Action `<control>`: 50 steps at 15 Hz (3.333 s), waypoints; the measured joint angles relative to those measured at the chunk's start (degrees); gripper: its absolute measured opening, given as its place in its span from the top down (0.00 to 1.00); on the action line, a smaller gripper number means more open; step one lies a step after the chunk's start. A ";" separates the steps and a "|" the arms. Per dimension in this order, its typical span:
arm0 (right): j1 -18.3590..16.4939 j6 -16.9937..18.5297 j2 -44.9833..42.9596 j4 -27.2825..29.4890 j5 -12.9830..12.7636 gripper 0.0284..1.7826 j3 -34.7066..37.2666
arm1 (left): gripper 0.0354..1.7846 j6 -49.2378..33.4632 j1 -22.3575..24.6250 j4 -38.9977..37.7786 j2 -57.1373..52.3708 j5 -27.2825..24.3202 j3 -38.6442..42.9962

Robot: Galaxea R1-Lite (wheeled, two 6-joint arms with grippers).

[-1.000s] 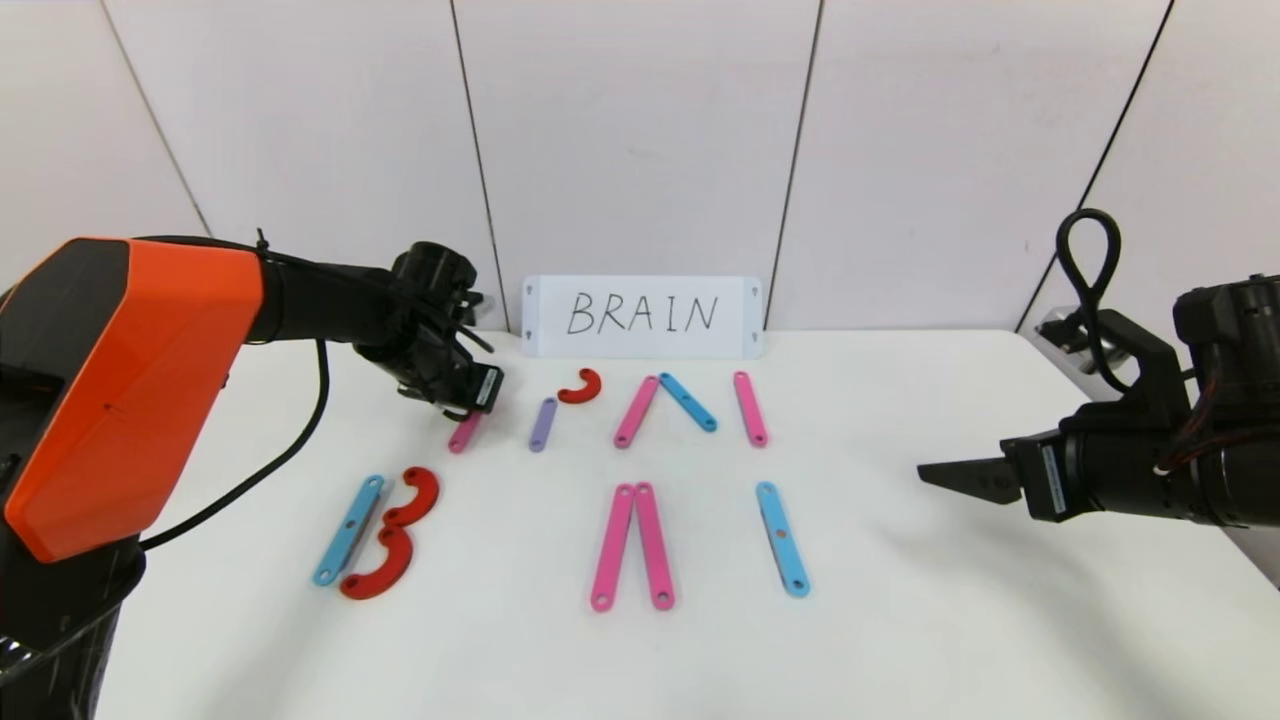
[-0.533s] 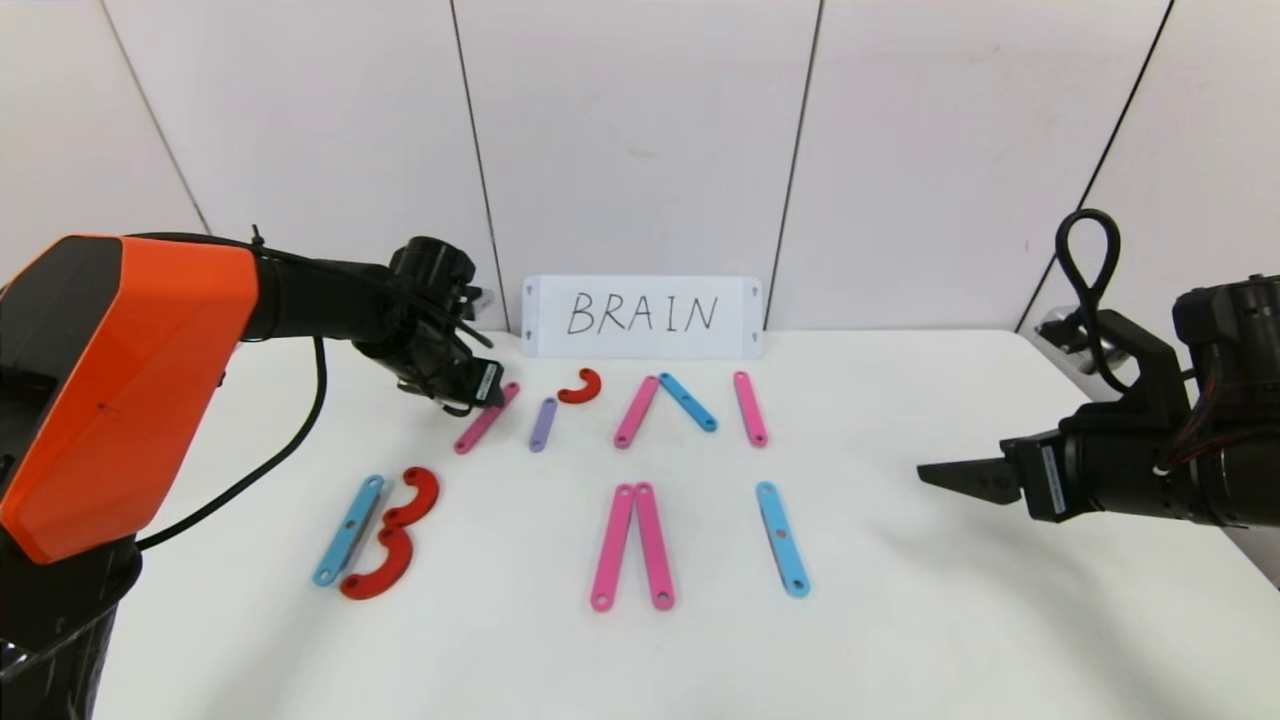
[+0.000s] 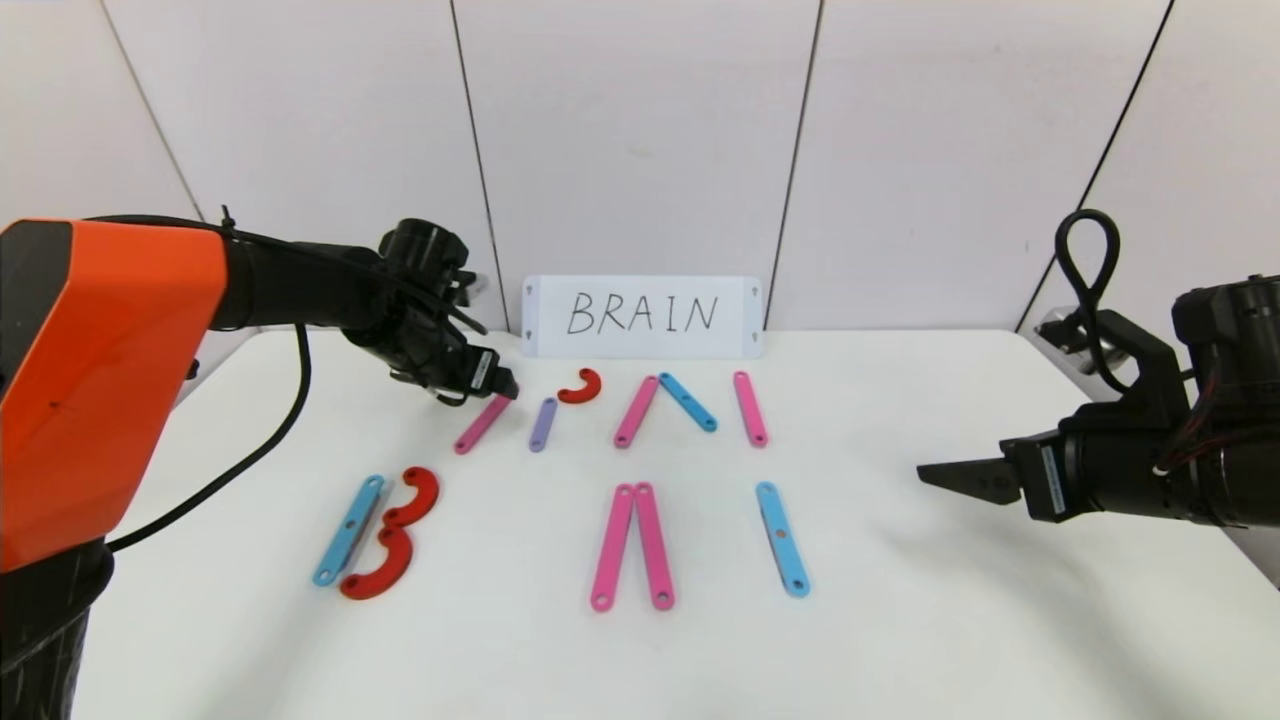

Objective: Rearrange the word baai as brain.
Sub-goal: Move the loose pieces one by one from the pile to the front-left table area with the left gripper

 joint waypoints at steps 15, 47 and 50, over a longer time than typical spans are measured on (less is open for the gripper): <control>0.16 -0.22 0.09 -0.09 0.00 0.03 0.30 | 0.03 -0.61 -0.37 -0.17 -17.08 0.21 16.57; 0.07 0.34 1.27 -2.01 -0.44 0.03 0.38 | 0.03 -0.50 -0.34 -3.00 1.16 0.23 5.36; 0.07 0.28 1.30 -2.01 -0.44 0.03 0.38 | 0.03 -0.49 -0.32 -3.04 1.24 0.20 5.38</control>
